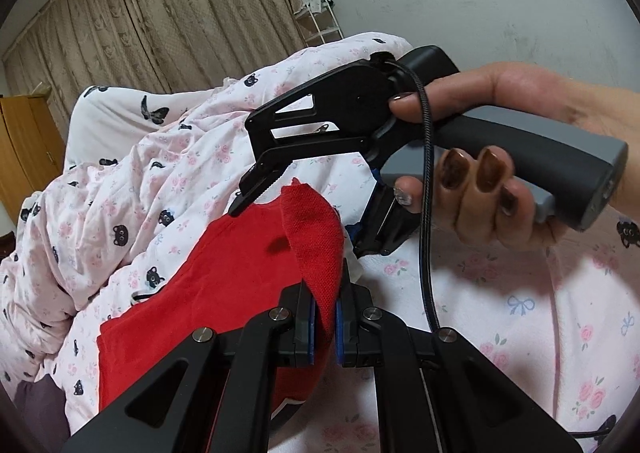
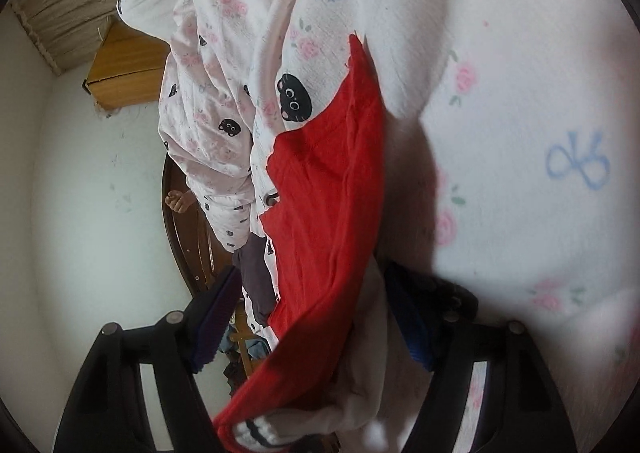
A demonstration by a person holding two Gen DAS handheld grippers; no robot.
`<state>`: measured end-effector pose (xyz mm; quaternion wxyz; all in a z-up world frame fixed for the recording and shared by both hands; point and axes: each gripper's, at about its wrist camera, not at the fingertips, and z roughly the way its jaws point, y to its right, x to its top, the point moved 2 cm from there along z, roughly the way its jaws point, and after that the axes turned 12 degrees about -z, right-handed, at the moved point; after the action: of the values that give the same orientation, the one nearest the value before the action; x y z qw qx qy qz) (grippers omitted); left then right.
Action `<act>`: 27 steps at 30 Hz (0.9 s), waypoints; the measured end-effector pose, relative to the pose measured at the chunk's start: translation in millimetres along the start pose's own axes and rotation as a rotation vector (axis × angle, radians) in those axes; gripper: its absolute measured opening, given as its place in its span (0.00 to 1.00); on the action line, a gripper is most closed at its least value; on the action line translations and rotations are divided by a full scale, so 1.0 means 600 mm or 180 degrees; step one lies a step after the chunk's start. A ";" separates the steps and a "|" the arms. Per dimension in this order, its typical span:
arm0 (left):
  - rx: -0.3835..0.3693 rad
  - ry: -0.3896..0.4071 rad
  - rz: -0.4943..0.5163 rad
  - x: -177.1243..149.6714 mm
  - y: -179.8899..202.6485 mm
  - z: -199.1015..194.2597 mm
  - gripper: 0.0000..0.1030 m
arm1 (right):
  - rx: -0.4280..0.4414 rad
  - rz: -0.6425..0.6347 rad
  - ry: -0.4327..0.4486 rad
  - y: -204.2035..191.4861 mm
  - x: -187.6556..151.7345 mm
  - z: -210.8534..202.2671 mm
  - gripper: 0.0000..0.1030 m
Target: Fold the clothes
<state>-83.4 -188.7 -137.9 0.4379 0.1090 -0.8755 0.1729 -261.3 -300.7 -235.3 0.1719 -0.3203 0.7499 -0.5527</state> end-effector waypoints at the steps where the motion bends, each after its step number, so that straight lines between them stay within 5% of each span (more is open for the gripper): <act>1: 0.0006 0.0008 -0.0006 0.000 0.000 -0.001 0.05 | 0.0024 -0.0003 -0.0002 -0.002 0.003 0.003 0.72; 6: 0.0026 0.0040 -0.0046 -0.001 -0.003 -0.004 0.05 | 0.0002 -0.0103 -0.0049 -0.013 0.006 0.015 0.70; 10: 0.0013 0.0045 -0.0073 -0.001 -0.005 -0.003 0.06 | -0.0124 -0.0089 -0.0046 -0.005 0.008 0.025 0.36; 15: 0.0012 0.0061 -0.0097 -0.002 -0.005 -0.003 0.06 | -0.0207 -0.0098 -0.0016 0.004 0.009 0.032 0.08; 27: -0.0049 0.0145 -0.0552 0.010 -0.051 -0.037 0.06 | -0.0758 -0.0678 0.0013 -0.089 -0.001 0.019 0.07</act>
<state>-60.3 -208.2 -114.1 0.4718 0.1771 -0.8539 0.1300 -238.1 -318.4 -188.9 0.0715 -0.4151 0.7723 -0.4755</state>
